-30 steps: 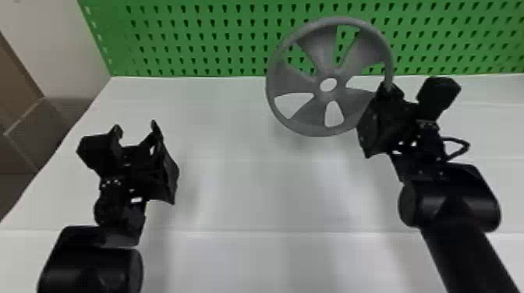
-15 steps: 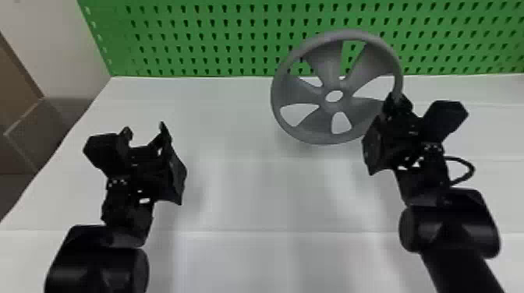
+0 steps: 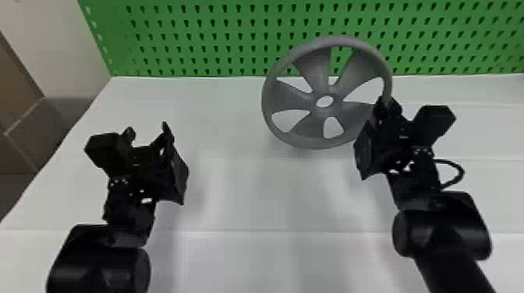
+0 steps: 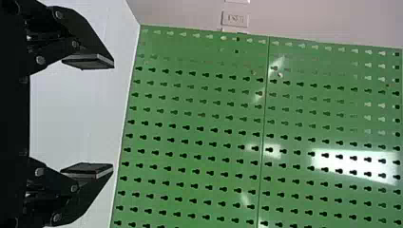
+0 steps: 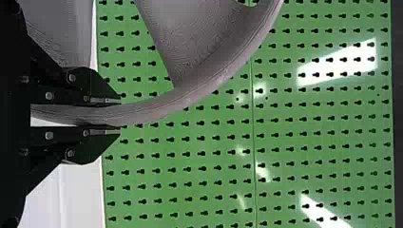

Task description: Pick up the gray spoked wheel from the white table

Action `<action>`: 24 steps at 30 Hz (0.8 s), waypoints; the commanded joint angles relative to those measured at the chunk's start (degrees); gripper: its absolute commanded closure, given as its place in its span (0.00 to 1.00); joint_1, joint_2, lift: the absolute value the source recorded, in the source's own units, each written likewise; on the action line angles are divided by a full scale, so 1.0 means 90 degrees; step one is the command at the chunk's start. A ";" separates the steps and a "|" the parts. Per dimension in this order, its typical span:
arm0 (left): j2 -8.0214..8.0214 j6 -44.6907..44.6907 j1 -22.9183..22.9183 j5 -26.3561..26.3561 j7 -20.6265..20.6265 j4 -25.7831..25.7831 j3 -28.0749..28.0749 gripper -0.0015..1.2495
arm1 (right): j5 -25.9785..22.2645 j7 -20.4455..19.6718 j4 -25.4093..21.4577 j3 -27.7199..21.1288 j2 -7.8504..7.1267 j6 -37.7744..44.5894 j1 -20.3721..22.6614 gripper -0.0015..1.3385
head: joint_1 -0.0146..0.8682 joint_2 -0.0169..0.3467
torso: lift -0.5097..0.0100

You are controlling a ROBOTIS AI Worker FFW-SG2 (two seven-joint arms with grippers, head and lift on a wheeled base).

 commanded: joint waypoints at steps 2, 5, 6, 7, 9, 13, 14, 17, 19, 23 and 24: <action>0.0000 0.0004 -0.0012 -0.0004 0.0000 -0.0002 -0.0018 0.38 | -0.0039 0.0000 0.0011 0.0053 0.0005 0.0000 0.0003 0.83 | 0.90 0.26 | 0.83; 0.0000 0.0004 -0.0022 -0.0004 0.0000 -0.0002 -0.0018 0.38 | -0.0068 0.0000 0.0011 0.0092 -0.0015 0.0019 -0.0007 0.83 | 0.90 0.26 | 0.83; 0.0000 0.0014 -0.0022 -0.0004 0.0000 -0.0002 -0.0018 0.38 | -0.0078 0.0000 0.0011 0.0101 -0.0015 0.0039 -0.0007 0.83 | 0.90 0.26 | 0.83; 0.0000 0.0014 -0.0022 -0.0004 0.0000 -0.0002 -0.0018 0.38 | -0.0078 0.0000 0.0011 0.0121 -0.0015 0.0049 -0.0007 0.83 | 0.90 0.26 | 0.83; 0.0000 0.0014 -0.0012 -0.0004 0.0000 -0.0002 -0.0018 0.38 | -0.0088 0.0000 0.0011 0.0140 -0.0015 0.0068 -0.0007 0.83 | 0.90 0.26 | 0.83; 0.0000 0.0014 -0.0012 -0.0013 0.0000 -0.0002 -0.0018 0.38 | -0.0098 0.0000 0.0011 0.0170 -0.0015 0.0098 -0.0007 0.83 | 0.90 0.26 | 0.83; 0.0000 0.0014 -0.0012 -0.0013 0.0000 -0.0002 -0.0018 0.38 | -0.0098 0.0000 0.0011 0.0180 -0.0015 0.0117 -0.0007 0.83 | 0.90 0.26 | 0.83; 0.0000 0.0014 -0.0012 -0.0043 0.0000 -0.0002 0.0002 0.38 | -0.0059 0.0000 0.0011 0.0219 -0.0025 0.0156 -0.0017 0.83 | 0.90 0.26 | 0.83; 0.0000 0.0014 -0.0012 -0.0091 0.0000 -0.0002 0.0012 0.38 | 0.0029 0.0000 0.0011 0.0238 -0.0025 0.0156 -0.0017 0.83 | 0.90 0.26 | 0.83; 0.0000 0.0014 -0.0003 -0.0111 0.0000 -0.0002 0.0041 0.38 | 0.0117 0.0000 0.0001 0.0248 0.0014 0.0156 -0.0026 0.83 | 0.90 0.26 | 0.83; -0.0010 0.0014 -0.0003 -0.0111 0.0000 -0.0002 0.0051 0.38 | 0.0127 0.0000 0.0001 0.0248 0.0024 0.0166 -0.0036 0.83 | 0.90 0.26 | 0.83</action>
